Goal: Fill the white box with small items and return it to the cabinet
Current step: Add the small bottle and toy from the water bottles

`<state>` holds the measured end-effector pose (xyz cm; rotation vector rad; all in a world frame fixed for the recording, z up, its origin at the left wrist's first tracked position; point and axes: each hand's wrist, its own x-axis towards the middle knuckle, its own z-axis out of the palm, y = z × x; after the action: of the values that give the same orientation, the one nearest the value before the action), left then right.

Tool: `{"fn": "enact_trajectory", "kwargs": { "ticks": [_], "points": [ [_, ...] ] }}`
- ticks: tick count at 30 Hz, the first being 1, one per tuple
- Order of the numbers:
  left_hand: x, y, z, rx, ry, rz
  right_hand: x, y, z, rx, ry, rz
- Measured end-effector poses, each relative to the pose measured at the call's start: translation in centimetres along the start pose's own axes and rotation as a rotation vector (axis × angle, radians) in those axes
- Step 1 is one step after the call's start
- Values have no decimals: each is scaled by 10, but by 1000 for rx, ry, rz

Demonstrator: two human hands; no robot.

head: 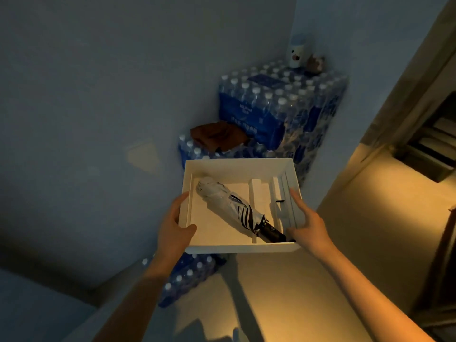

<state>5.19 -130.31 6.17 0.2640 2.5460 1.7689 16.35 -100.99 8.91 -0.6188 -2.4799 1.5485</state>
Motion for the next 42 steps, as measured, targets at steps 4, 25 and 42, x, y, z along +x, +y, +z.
{"fn": "enact_trajectory", "kwargs": {
  "ticks": [4, 25, 42],
  "points": [
    [4, -10, -5, 25, 131, -81, 46, -2, 19, 2, -124, -53],
    [-170, -71, -42, 38, 749, -499, 59, 6, 175, -129, -842, -298],
    [-243, -134, -221, 55, 584, -529, -103, -26, 298, -2, -711, -163]
  ]
}}
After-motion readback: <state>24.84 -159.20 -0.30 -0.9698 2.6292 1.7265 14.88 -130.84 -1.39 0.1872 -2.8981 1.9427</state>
